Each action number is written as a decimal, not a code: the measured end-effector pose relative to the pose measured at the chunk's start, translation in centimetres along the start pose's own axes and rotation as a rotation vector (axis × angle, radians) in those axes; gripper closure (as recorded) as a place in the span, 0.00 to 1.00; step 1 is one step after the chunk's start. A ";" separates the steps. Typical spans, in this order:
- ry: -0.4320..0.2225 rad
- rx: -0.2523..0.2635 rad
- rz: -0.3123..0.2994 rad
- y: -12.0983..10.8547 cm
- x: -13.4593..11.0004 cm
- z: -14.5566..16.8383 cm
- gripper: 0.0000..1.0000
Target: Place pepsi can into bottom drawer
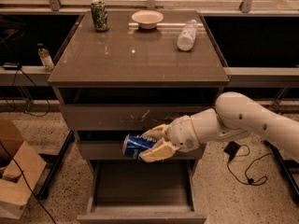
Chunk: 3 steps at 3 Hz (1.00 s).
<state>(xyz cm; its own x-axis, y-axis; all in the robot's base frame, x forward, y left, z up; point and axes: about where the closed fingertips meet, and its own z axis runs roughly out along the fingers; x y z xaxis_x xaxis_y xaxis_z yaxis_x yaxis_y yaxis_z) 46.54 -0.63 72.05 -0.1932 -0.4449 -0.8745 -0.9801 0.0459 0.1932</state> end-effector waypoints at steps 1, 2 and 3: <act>0.000 0.000 -0.001 0.0 0.0 0.0 1.00; -0.002 -0.034 0.046 -0.5 2.3 2.8 1.00; -0.062 -0.077 0.128 -1.0 6.7 8.1 1.00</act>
Offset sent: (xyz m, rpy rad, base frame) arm -0.0017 0.0324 -0.0858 0.0150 0.1433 0.0139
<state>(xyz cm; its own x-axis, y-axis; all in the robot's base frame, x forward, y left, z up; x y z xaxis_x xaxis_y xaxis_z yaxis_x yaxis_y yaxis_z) 45.82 3.58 62.41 -0.3209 -0.3833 -0.8661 -0.9414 0.0284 0.3362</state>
